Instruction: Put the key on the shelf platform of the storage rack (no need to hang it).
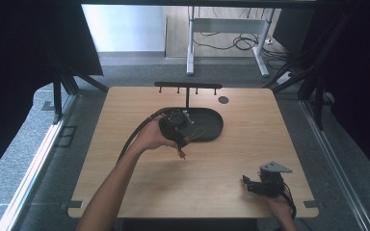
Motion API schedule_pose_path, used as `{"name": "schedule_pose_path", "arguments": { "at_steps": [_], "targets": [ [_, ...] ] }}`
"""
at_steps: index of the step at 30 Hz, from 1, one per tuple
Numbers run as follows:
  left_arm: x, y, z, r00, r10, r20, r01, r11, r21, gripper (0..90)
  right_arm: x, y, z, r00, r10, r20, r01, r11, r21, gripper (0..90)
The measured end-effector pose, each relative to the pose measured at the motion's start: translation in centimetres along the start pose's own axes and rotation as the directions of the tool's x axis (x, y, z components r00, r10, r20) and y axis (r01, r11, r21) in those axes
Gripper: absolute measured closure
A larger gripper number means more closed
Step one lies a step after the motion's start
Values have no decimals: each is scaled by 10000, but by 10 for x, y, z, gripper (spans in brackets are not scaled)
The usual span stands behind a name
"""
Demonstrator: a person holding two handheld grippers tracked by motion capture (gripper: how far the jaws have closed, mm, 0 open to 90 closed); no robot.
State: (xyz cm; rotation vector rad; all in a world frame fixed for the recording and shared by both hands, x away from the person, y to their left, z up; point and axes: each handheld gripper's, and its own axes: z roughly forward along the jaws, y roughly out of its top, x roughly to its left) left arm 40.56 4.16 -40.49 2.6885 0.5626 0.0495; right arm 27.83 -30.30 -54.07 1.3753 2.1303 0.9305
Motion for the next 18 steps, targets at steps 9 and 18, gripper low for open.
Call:
{"name": "schedule_pose_path", "arguments": {
  "at_steps": [9, 18],
  "targets": [
    [5, 1, -11, 9998, -191, -110, 188, 9995, -264, 667, 0, 0, 0, 10000, 14, 11, -14, 10000, 5, 189],
    [8, 7, -17, 9996, -161, -235, 154, 9995, -284, 669, 0, 0, 0, 10000, 12, 14, -12, 10000, 4, 189]
  ]
}}
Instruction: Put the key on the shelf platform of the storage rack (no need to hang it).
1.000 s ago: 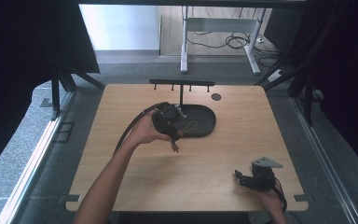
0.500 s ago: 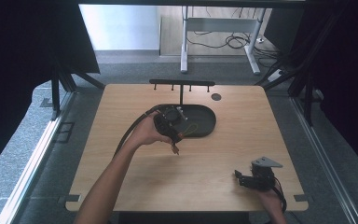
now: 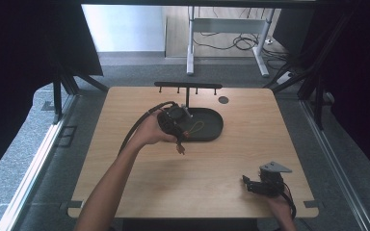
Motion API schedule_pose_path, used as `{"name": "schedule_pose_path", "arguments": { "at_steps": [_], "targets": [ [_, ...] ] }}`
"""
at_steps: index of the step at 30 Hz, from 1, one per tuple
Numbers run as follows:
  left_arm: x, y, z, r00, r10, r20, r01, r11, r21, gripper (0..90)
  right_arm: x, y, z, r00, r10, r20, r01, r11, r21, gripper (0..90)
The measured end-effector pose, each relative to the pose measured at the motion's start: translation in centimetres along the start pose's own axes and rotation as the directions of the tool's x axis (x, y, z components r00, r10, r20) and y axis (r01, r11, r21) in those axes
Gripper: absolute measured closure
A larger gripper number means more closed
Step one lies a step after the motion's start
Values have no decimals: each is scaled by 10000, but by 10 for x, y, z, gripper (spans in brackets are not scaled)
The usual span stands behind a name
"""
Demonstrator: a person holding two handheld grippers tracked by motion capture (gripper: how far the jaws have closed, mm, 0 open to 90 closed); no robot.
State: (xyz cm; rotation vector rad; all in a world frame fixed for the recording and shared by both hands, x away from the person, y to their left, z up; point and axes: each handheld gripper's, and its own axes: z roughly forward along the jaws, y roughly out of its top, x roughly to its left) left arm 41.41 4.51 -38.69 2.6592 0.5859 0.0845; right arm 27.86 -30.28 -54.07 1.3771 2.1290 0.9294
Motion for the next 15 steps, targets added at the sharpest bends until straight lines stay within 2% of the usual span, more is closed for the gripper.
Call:
{"name": "schedule_pose_path", "arguments": {
  "at_steps": [2, 4, 9, 15],
  "targets": [
    [3, 2, 0, 10000, -61, 78, 62, 10000, -76, 669, 0, 0, 0, 10000, 3, -4, -3, 10000, 1, 189],
    [6, 5, 0, 9999, -92, -92, 92, 9999, 58, 669, 0, 0, 0, 10000, 6, -7, -6, 10000, 2, 189],
    [13, 10, -1, 9999, -85, -67, 86, 9999, 102, 670, 0, 0, 0, 10000, 2, -10, -2, 10000, -3, 189],
    [25, 19, 5, 9998, -156, -140, 159, 9996, 222, 670, 0, 0, 0, 10000, 25, -28, -25, 10000, -1, 189]
  ]
}}
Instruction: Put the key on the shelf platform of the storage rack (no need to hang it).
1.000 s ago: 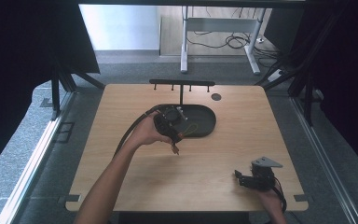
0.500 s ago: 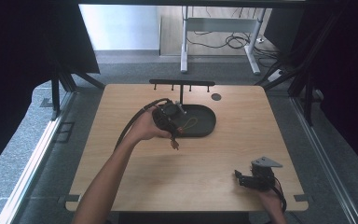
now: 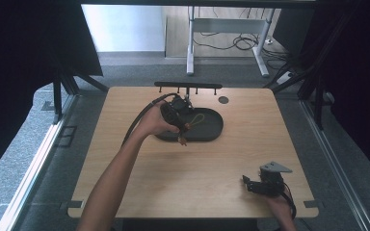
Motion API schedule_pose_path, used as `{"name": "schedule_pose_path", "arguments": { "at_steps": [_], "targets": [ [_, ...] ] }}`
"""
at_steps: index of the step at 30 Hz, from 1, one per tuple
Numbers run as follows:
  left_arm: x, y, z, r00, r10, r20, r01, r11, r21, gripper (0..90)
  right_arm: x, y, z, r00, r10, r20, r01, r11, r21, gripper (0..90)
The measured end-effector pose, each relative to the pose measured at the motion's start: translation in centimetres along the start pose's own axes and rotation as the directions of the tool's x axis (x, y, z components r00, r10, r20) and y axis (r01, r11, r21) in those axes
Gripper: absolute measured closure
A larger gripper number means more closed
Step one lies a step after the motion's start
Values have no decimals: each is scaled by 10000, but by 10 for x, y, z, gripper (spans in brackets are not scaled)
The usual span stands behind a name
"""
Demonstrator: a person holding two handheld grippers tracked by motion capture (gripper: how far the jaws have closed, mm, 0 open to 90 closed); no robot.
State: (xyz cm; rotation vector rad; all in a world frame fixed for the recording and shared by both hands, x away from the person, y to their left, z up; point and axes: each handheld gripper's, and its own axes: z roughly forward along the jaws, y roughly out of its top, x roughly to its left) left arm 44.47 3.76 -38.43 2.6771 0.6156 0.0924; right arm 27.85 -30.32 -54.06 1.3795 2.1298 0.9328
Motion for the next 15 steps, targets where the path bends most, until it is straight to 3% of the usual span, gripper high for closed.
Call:
{"name": "schedule_pose_path", "arguments": {
  "at_steps": [13, 15],
  "targets": [
    [26, 10, 13, 9994, -233, -240, 238, 9995, 203, 670, 0, 0, 0, 10000, 49, 27, -49, 10000, -38, 200],
    [31, 12, 19, 9983, -309, -500, 324, 9990, 297, 671, -1, 0, -1, 10000, 70, -18, -70, 10000, -66, 209]
  ]
}}
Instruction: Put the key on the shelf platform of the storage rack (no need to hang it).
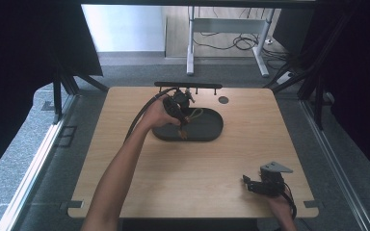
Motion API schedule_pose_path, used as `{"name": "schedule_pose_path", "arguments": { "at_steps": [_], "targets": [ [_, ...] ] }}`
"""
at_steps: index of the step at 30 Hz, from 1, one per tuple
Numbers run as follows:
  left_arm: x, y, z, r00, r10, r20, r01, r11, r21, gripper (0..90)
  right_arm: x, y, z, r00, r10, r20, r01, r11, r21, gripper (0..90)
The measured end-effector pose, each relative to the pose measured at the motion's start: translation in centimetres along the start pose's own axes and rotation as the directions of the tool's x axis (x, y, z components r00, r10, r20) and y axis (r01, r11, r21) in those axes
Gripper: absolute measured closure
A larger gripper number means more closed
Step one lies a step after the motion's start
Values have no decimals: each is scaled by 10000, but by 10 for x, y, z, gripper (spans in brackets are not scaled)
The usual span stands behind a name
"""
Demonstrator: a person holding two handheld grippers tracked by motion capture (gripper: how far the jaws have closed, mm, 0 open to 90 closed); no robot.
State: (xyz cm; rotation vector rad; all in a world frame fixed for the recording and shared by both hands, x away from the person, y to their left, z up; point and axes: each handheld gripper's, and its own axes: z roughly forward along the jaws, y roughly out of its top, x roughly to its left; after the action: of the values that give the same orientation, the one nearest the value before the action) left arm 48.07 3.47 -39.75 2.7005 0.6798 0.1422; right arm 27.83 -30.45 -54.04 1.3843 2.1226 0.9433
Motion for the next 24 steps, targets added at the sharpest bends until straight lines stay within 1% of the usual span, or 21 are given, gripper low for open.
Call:
{"name": "schedule_pose_path", "arguments": {
  "at_steps": [3, 4, 5, 6, 7, 9, 10, 12, 15, 16, 18, 19, 20, 21, 22, 24],
  "targets": [
    [2, 1, 3, 10000, -41, -91, 40, 10000, -57, 671, -1, -1, -1, 10000, 28, -52, -29, 10000, -67, 231],
    [3, 3, 7, 9998, -12, -201, 12, 10000, 1, 670, -2, -2, -3, 9999, 136, -96, -138, 9997, -223, 242],
    [3, 3, 7, 9998, -12, -201, 12, 10000, 1, 670, -2, -2, -3, 9999, 136, -96, -138, 9997, -223, 242],
    [4, 4, 9, 9997, 2, -255, -1, 10000, 20, 670, -4, -2, -6, 9995, 246, -192, -254, 9988, -415, 247],
    [5, 4, 10, 9996, 15, -299, -13, 10000, 39, 670, -4, -2, -6, 9995, 246, -192, -254, 9988, -415, 247],
    [7, 5, 14, 9994, -81, -346, 82, 10000, 30, 670, -7, 0, -12, 9989, 404, -229, -419, 9967, -697, 252],
    [8, 6, 16, 9993, -100, -372, 102, 9999, 31, 670, -7, 0, -12, 9989, 404, -229, -419, 9967, -697, 252],
    [13, 7, 20, 9989, -156, -440, 157, 9999, 34, 670, -8, 1, -14, 9990, 404, -175, -418, 9954, -865, 252],
    [16, 7, 21, 9982, -276, -528, 280, 9996, 70, 670, -8, 0, -15, 9990, 424, -160, -437, 9951, -881, 253],
    [18, 8, 20, 9979, -370, -522, 372, 9993, 20, 670, -9, 0, -15, 9990, 423, -157, -436, 9950, -896, 253],
    [22, 7, 18, 9971, -436, -617, 429, 9990, -121, 670, -9, 0, -15, 9990, 425, -144, -437, 9949, -907, 253],
    [24, 7, 18, 9965, -567, -618, 556, 9983, -192, 670, -9, 0, -15, 9989, 436, -142, -447, 9950, -898, 253],
    [25, 7, 18, 9963, -587, -635, 574, 9981, -212, 670, -9, 0, -15, 9989, 436, -142, -447, 9950, -898, 253],
    [27, 6, 19, 9954, -592, -752, 581, 9982, -169, 670, -9, 0, -15, 9989, 452, -136, -462, 9950, -884, 253],
    [28, 6, 21, 9954, -655, -701, 650, 9978, -95, 670, -9, 0, -14, 9989, 449, -140, -459, 9952, -863, 254],
    [28, 5, 23, 9957, -629, -679, 629, 9980, -14, 670, -9, 0, -14, 9990, 424, -137, -434, 9954, -852, 254]
  ]
}}
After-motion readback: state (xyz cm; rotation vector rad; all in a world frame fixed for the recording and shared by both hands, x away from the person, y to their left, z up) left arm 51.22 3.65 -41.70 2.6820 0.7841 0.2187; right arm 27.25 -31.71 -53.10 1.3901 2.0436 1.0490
